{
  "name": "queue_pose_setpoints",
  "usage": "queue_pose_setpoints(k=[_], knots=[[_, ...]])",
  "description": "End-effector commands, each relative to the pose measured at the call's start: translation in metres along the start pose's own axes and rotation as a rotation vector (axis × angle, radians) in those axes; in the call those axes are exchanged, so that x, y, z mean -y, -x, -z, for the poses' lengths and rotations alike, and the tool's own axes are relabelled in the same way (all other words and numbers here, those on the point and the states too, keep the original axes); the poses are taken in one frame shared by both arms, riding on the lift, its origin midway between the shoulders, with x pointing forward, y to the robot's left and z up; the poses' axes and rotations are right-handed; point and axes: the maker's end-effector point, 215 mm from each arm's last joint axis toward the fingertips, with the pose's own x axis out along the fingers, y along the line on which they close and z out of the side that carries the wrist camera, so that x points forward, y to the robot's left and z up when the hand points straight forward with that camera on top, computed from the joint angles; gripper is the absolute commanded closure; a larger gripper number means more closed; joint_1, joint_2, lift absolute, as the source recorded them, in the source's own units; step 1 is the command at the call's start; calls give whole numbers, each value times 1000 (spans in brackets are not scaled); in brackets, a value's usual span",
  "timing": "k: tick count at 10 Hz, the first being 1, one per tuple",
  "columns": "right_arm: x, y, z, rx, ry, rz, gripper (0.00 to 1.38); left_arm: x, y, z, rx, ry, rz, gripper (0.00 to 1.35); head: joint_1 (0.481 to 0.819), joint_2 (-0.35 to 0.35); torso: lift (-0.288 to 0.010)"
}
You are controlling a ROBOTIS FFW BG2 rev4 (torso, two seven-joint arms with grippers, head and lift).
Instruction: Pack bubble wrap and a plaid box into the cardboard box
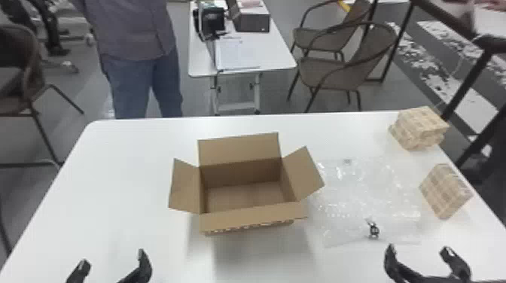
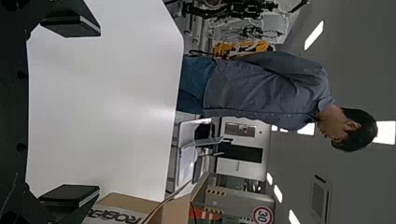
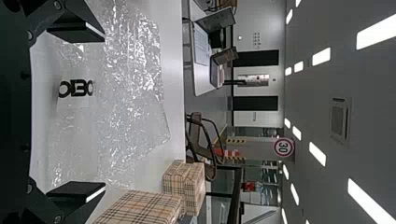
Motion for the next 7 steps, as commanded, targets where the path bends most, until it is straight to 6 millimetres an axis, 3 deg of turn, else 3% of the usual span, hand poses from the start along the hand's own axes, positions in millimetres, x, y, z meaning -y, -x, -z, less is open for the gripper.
queue_pose_setpoints(k=[1,7], knots=[[0,0,0,1,-1,1,167,0,0,0,0,2,-1,114,695,-1,-73],[0,1,2,-3,-5,1,167,0,0,1,-2,2,-2,116,695,-1,-73]])
